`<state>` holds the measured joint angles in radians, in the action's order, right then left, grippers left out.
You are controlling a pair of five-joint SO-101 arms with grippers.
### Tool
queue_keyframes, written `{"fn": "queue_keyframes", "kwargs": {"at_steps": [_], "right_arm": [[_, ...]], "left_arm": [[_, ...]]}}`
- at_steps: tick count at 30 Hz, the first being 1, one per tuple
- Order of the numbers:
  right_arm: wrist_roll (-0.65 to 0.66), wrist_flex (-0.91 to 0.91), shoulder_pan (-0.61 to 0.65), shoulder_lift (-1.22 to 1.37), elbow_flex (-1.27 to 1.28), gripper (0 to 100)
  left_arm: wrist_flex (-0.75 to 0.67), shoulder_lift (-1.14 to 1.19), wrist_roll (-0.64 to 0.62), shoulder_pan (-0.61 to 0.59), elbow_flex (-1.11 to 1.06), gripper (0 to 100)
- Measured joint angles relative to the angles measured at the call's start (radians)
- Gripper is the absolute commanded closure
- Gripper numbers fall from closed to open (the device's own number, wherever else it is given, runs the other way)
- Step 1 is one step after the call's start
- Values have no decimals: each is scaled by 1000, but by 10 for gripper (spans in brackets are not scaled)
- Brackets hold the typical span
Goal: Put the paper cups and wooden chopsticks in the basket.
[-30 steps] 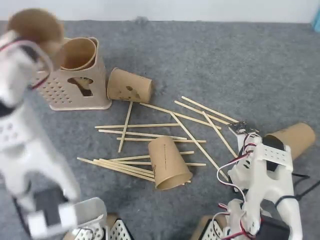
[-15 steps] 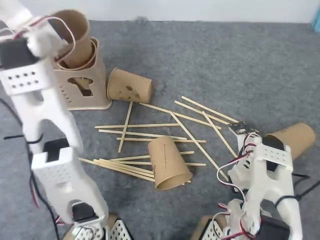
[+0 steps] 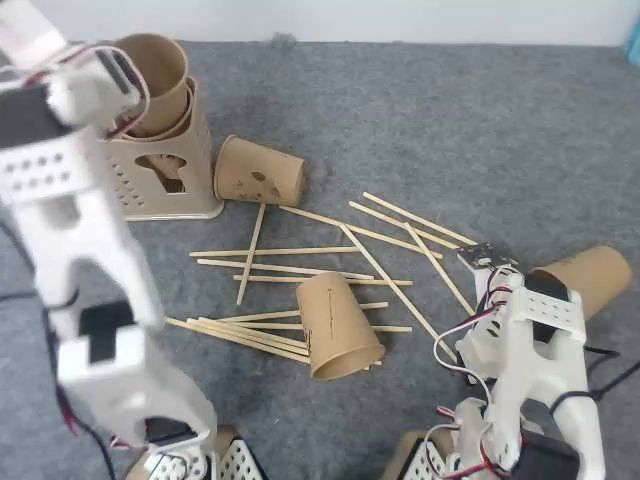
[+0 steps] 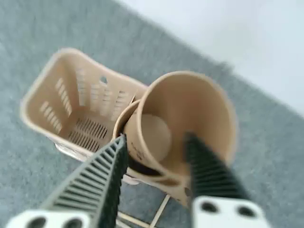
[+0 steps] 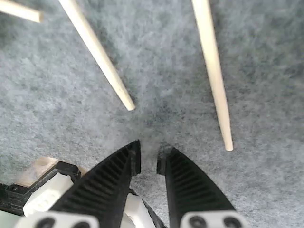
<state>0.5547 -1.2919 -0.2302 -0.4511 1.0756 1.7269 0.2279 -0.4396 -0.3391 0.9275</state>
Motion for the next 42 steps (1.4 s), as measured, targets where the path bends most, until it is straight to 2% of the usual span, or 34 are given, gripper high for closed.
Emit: {"fn": "queue_keyframes", "kwargs": {"at_steps": [7,13,16,19,23,26,30,37,39,42], "right_arm": [[0,0,0,0,0,929],[0,0,0,0,0,929],[0,0,0,0,0,929],[0,0,0,0,0,929],[0,0,0,0,0,929],[0,0,0,0,0,929],[0,0,0,0,0,929],[0,0,0,0,0,929],[0,0,0,0,0,929],[0,0,0,0,0,929]], "left_arm": [[0,-445,0,-95,-184,721],[-14,-770,38,-244,-655,720],[-170,-878,110,-285,-973,720],[-373,-967,127,-310,-1263,720],[-512,-1066,132,-339,-1450,720],[-540,-1069,133,-339,-1450,721],[-512,-921,135,-334,-1336,730],[-304,-474,143,-302,-950,994],[-261,-377,189,-287,-841,989],[-226,-287,325,-229,-726,990]]}}
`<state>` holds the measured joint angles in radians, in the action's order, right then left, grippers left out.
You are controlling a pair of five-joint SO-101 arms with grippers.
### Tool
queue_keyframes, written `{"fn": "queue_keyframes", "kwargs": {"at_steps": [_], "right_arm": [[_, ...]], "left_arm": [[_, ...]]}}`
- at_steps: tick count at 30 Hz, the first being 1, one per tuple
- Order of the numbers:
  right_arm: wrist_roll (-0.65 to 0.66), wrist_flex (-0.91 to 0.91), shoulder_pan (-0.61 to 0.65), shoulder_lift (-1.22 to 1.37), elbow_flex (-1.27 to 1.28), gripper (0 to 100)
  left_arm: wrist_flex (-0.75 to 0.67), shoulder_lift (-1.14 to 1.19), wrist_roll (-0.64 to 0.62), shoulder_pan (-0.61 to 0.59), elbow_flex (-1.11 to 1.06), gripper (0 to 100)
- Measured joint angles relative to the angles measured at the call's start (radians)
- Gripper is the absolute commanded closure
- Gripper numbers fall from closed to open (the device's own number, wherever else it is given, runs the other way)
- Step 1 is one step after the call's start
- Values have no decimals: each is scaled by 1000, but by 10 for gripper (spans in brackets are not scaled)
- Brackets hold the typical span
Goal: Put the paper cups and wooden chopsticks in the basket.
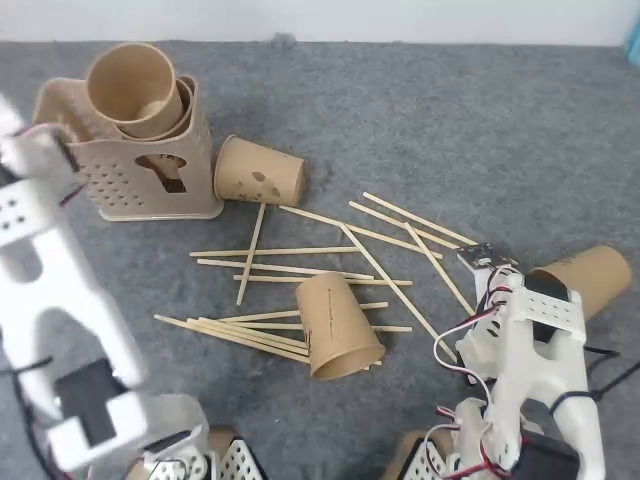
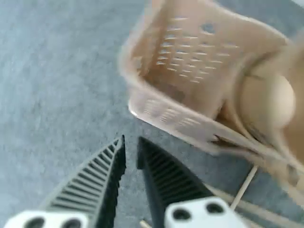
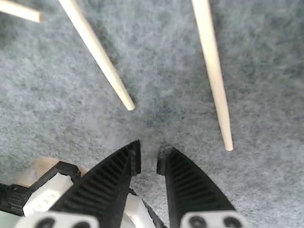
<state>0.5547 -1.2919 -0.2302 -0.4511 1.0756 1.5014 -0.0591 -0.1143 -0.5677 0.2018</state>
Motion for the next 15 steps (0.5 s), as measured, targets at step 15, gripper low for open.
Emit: {"fn": "queue_keyframes", "kwargs": {"at_steps": [15], "right_arm": [[0,0,0,0,0,929]], "left_arm": [[54,51,107,178,72,990]]}}
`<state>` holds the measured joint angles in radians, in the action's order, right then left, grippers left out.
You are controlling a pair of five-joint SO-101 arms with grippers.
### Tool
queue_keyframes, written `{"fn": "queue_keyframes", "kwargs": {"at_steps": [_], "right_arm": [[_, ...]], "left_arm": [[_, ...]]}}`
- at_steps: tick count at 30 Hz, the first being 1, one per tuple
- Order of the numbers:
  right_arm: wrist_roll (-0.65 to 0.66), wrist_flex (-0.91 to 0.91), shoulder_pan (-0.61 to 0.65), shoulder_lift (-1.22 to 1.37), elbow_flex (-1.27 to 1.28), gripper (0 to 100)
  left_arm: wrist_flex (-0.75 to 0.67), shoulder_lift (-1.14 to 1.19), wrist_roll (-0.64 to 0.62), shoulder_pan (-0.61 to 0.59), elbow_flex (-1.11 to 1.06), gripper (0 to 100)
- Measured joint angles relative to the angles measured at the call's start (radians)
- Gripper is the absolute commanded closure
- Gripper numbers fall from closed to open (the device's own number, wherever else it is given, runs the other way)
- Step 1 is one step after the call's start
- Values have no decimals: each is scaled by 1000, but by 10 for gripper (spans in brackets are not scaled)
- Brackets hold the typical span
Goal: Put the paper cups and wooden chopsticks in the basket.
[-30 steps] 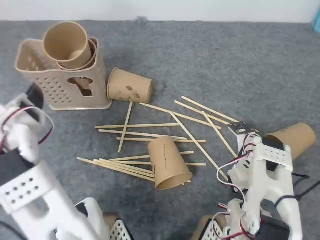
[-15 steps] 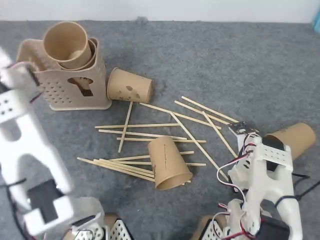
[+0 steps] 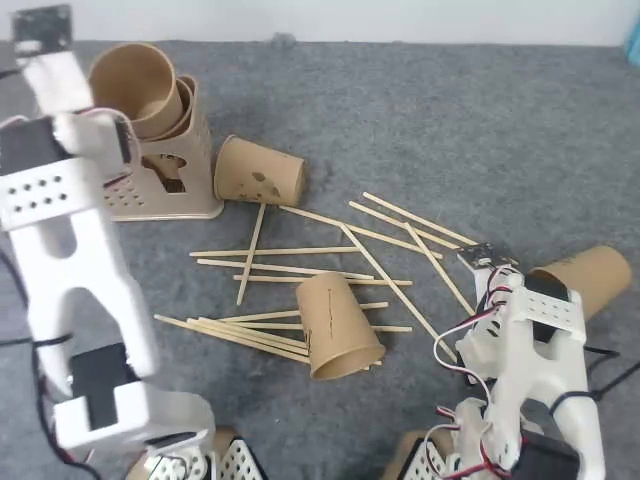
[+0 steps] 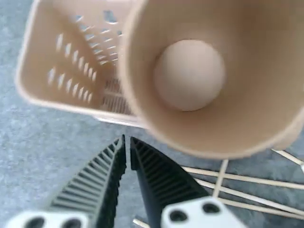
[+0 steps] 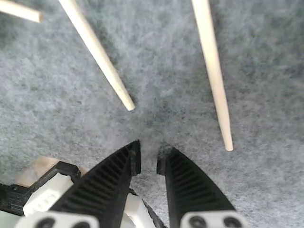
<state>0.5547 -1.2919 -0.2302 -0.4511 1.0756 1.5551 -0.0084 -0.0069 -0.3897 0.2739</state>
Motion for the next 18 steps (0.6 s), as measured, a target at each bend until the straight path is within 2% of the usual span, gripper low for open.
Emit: {"fn": "queue_keyframes", "kwargs": {"at_steps": [3,11,15,18], "right_arm": [[0,0,0,0,0,929],[0,0,0,0,0,929],[0,0,0,0,0,929],[0,0,0,0,0,929]], "left_arm": [[-2,0,-38,25,0,990],[-112,0,-367,34,54,990],[-104,0,-413,34,91,990],[-20,-9,-419,34,129,990]]}}
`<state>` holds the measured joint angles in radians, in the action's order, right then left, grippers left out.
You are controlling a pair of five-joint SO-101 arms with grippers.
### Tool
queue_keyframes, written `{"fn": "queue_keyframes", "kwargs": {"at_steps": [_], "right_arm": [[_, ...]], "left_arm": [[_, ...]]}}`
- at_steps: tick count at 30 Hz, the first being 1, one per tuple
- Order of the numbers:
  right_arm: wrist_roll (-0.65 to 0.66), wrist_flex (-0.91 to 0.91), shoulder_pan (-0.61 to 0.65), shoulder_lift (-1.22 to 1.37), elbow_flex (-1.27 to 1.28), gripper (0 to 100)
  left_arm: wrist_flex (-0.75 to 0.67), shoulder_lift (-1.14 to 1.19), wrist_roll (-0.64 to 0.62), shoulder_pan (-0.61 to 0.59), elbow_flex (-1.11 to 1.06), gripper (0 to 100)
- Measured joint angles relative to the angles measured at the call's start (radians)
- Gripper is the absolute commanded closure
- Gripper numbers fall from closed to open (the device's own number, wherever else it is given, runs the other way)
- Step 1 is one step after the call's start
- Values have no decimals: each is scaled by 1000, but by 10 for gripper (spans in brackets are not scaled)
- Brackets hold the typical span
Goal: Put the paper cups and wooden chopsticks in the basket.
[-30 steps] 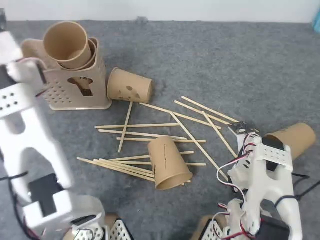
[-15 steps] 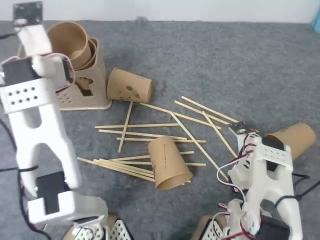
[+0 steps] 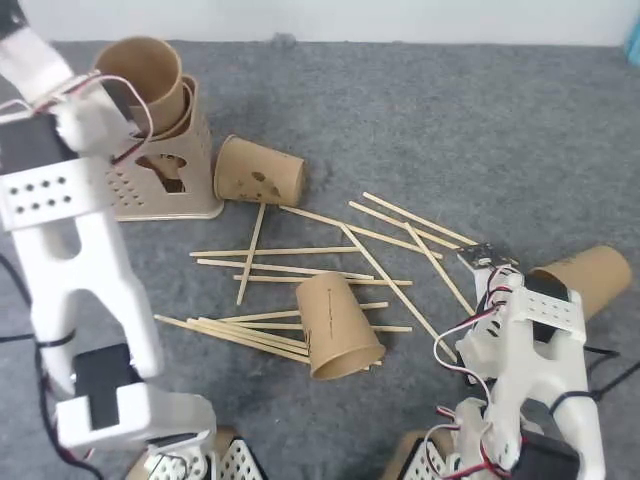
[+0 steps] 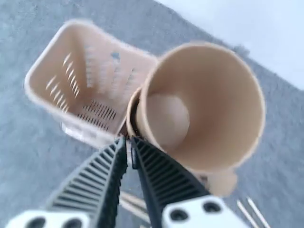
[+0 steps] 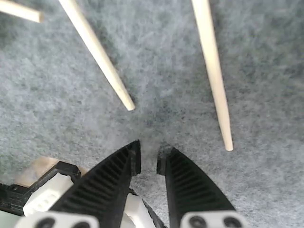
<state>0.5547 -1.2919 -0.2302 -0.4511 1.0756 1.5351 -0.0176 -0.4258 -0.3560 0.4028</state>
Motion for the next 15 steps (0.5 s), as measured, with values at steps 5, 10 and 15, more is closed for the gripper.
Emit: {"fn": "queue_keyframes", "kwargs": {"at_steps": [5,10,15], "right_arm": [[0,0,0,0,0,929],[0,0,0,0,0,929],[0,0,0,0,0,929]], "left_arm": [[100,-138,-2,0,26,990],[-6,-235,-18,0,26,990],[-198,-175,-114,0,20,989]]}}
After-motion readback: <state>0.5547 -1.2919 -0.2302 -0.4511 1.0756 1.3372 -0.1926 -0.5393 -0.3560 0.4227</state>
